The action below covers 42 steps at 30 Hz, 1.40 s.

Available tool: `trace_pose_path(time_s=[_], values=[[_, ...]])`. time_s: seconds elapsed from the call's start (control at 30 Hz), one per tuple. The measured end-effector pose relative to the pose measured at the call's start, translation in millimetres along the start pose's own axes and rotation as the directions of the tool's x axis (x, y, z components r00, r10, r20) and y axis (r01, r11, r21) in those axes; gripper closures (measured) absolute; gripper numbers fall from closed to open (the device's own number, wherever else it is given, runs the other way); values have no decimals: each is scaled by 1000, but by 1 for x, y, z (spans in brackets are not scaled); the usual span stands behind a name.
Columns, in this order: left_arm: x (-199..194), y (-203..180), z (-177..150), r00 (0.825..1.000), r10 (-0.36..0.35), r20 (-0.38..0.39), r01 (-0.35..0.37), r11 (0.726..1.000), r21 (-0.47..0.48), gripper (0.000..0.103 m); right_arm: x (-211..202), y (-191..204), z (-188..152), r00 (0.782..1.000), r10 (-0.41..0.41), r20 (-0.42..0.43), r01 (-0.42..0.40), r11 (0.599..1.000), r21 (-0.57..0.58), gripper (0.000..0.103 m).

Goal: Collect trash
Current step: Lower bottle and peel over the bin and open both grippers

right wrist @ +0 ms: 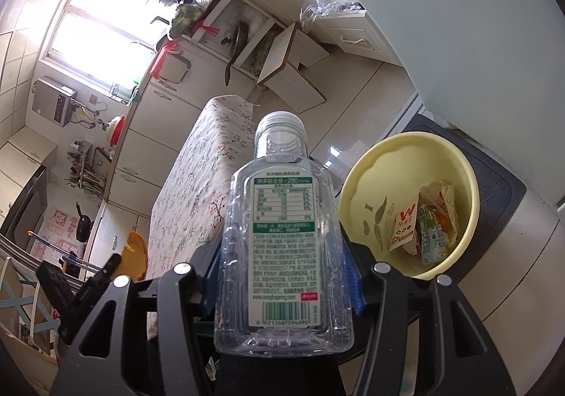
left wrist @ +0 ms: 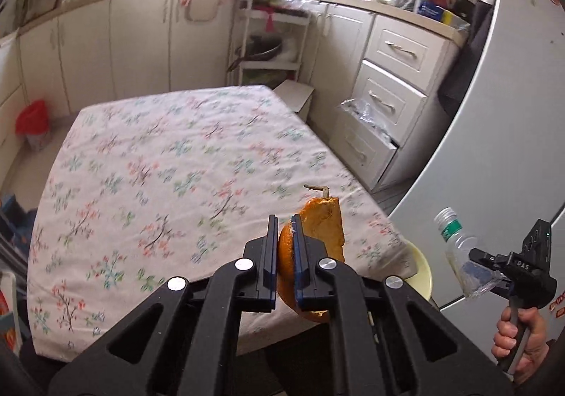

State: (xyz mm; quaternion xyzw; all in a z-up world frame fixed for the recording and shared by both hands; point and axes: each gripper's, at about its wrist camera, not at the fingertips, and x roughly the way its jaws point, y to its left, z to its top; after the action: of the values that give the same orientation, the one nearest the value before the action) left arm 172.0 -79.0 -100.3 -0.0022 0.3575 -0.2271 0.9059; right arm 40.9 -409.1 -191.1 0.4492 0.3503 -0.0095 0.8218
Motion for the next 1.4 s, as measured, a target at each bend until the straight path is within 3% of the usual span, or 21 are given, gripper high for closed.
trace_pose_path(time_s=[0.53,0.87,1.1,1.4], values=[[26,-92,27,992,-123,-5,123,983,136,96,-6,-21,4,999,-45,24,44,998,48,49],[54,-137,25,985,-166,-53,174,964,203,96,12,-35,15,997,-81,17,79,995,61,48],[72,-160,18,980,-180,-89,196,953,232,96,33,-56,21,992,-127,-14,127,989,80,40],[91,-193,6,967,-214,-136,244,931,272,96,7,-69,19,989,-142,39,137,984,118,40]])
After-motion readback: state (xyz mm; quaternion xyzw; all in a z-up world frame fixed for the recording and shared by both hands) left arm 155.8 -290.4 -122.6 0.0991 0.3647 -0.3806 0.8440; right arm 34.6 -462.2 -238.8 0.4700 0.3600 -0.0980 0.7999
